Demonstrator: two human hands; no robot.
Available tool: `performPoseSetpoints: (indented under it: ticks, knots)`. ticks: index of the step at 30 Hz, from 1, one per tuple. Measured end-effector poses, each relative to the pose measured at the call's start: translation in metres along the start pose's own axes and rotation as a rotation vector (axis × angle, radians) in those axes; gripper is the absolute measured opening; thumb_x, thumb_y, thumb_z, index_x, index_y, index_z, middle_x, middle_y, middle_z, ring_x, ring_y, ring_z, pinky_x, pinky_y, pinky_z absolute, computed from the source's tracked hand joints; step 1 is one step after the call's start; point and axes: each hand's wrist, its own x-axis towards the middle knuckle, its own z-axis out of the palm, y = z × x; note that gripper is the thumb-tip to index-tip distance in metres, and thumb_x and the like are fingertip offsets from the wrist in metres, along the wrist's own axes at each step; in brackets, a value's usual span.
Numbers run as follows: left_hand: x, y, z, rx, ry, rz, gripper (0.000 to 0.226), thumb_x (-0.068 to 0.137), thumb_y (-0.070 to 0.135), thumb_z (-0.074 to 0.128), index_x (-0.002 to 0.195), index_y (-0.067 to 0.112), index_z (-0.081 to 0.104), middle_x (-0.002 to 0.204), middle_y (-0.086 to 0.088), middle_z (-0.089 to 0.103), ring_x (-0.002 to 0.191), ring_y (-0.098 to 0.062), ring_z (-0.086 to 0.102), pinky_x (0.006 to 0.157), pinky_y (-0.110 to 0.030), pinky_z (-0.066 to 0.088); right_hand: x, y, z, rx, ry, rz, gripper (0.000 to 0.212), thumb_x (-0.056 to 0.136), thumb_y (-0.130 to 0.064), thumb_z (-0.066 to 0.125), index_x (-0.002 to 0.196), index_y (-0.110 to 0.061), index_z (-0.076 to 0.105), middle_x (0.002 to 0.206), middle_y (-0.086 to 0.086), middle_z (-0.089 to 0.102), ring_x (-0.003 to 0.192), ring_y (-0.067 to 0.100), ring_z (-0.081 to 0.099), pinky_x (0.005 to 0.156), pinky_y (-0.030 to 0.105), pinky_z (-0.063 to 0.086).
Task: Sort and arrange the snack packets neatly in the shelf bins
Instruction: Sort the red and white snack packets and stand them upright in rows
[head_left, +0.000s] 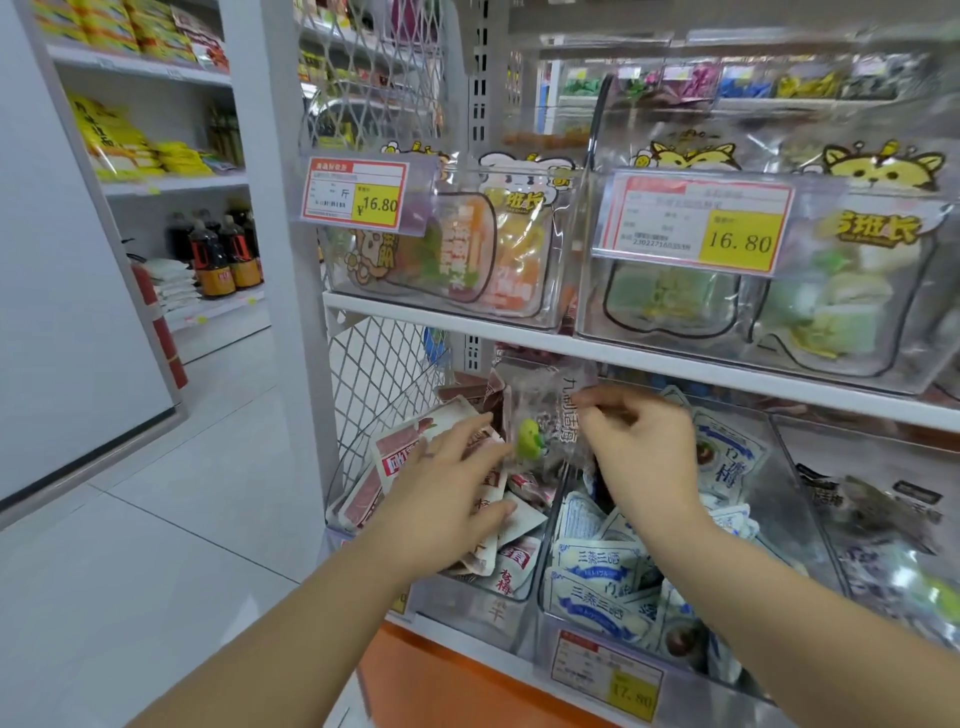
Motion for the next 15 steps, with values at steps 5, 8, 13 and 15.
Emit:
performPoseSetpoints:
  ticks: [5,8,13,15]
  knots:
    - [-0.027,0.018,-0.017,-0.243,0.176,0.032,0.084,0.073,0.063,0.056,0.144,0.045,0.013,0.148,0.024,0.012,0.137,-0.005,0.022,0.112,-0.031,0.025,-0.051,-0.030,-0.014,0.212,-0.158,0.125,0.020,0.084,-0.006,0.063,0.079,-0.024,0.070,0.059,0.001,0.065,0.053,0.012,0.049,0.048,0.018,0.042]
    - [-0.047,0.025,-0.023,-0.362,0.279,0.018,0.073,0.078,0.044,0.059,0.139,0.047,0.018,0.145,0.025,0.019,0.133,0.010,0.018,0.106,-0.012,0.020,-0.065,-0.042,-0.009,0.251,-0.257,0.093,0.021,0.083,-0.006,0.065,0.076,-0.024,0.070,0.067,0.000,0.069,0.057,0.006,0.060,0.057,0.016,0.049]
    - [-0.088,0.016,-0.019,-0.503,0.518,-0.136,0.048,0.088,0.027,0.049,0.130,0.047,0.039,0.135,0.021,0.045,0.123,0.013,0.037,0.098,-0.005,0.031,-0.062,-0.050,-0.001,0.236,-0.549,0.035,0.019,0.088,-0.015,0.062,0.103,-0.027,0.063,0.086,0.003,0.073,0.076,0.010,0.070,0.073,0.022,0.055]
    - [-0.102,0.016,-0.011,-0.601,0.585,-0.252,0.039,0.091,0.032,0.048,0.124,0.050,0.044,0.128,0.024,0.052,0.118,0.008,0.046,0.098,-0.019,0.042,-0.052,-0.043,0.001,-0.027,-0.632,-0.072,0.023,0.090,-0.021,0.060,0.111,-0.030,0.058,0.087,-0.001,0.073,0.081,0.005,0.069,0.080,0.021,0.054]
